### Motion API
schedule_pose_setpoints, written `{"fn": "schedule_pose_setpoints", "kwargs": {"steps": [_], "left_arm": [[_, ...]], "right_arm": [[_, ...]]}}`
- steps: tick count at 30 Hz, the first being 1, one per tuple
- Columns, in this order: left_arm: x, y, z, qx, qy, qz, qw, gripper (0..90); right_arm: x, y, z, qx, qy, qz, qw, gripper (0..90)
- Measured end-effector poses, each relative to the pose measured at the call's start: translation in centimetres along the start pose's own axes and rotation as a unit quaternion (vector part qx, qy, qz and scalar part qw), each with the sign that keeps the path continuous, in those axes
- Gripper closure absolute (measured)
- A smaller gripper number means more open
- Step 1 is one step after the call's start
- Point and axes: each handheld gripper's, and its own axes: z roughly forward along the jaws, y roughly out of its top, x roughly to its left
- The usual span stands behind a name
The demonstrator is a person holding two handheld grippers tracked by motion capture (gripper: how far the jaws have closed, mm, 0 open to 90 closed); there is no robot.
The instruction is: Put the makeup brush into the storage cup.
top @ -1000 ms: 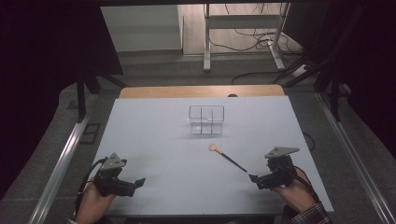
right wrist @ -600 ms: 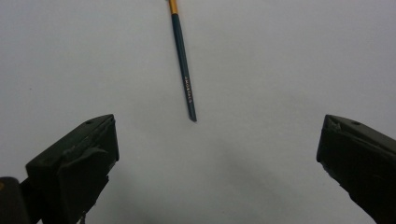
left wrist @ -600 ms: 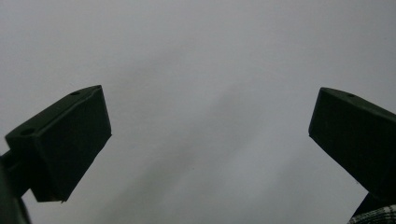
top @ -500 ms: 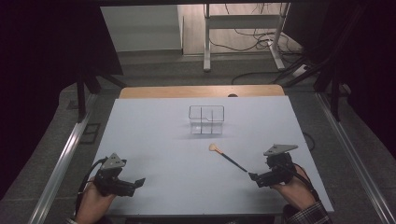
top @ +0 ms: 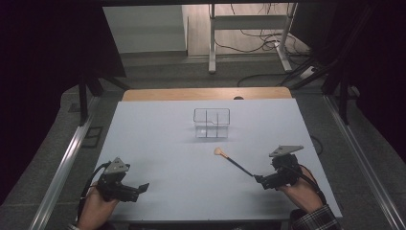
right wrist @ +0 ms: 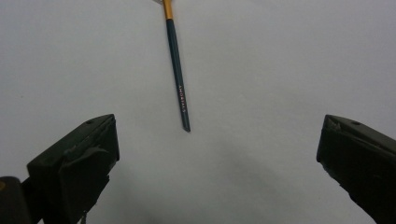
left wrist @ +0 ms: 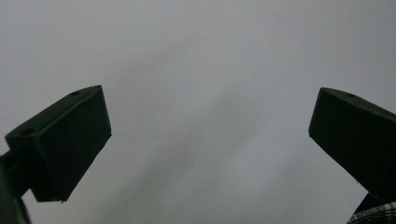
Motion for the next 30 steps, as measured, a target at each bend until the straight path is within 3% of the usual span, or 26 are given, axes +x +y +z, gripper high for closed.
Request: {"fn": "schedule_pose_setpoints", "kwargs": {"steps": [9,19,30], "left_arm": [[0.0,0.0,0.1,0.003,0.000,-0.001,1.0000,0.0],[0.0,0.0,0.1,0.002,0.000,-0.001,1.0000,0.0],[0.0,0.0,0.1,0.003,0.000,0.000,1.0000,0.0]], "right_arm": [[-0.1,0.7,0.6,0.018,-0.002,-0.009,0.9998,0.0],[-0.3,1.1,0.8,0.032,-0.007,0.006,0.9994,0.0],[-0.4,2.0,1.2,0.048,-0.013,0.005,0.9987,0.0]]}}
